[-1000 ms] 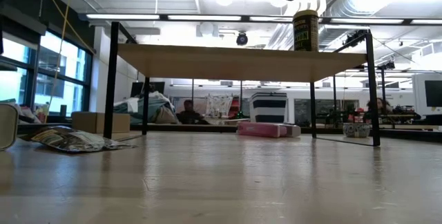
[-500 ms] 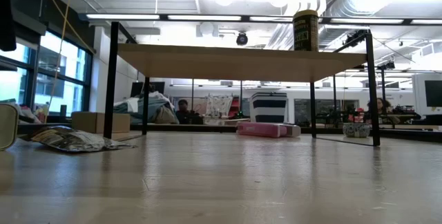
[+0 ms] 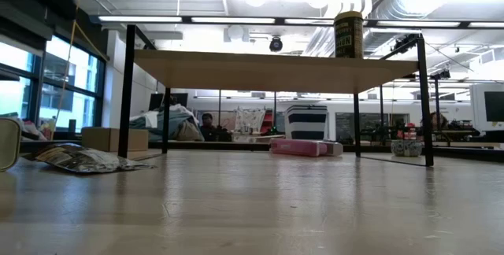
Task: Shelf spices
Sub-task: Put the green seasoning bottle on the shelf
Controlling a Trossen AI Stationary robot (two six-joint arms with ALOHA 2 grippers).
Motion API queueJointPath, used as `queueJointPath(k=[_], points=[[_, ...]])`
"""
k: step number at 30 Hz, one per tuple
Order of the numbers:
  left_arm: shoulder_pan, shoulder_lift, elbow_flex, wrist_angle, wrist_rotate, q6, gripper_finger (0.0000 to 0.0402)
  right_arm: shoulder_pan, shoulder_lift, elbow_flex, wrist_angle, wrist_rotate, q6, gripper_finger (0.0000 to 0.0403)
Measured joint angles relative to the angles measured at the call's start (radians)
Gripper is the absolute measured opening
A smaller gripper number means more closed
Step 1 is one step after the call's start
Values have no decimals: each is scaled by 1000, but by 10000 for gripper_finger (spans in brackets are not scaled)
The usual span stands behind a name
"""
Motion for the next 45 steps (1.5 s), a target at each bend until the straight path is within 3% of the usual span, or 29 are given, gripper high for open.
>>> queueJointPath(k=[12, 19, 24, 28, 32, 36, 41, 45], points=[[81, -169, 0, -1, -162, 141, 1, -17, -33, 0, -3, 12, 32, 0], [117, -208, 0, 1, -176, 246, 0, -17, -31, 0, 1, -5, 52, 0], [120, -210, 0, 55, -145, 326, 0, -1, -19, 1, 17, -209, 64, 0], [120, -206, -1, 60, -124, 351, 0, 75, 24, 1, -73, -310, 76, 6], [120, -206, -1, 60, -116, 351, 0, 182, 106, 0, -208, -373, 68, 60], [120, -206, -1, 60, -94, 359, 0, 264, 202, 0, -316, -313, 93, 150], [120, -206, -1, 62, -52, 359, 0, 277, 329, 0, -310, -337, 179, 257], [120, -206, -1, 75, -16, 359, 0, 280, 397, -1, -313, -343, 228, 303]])
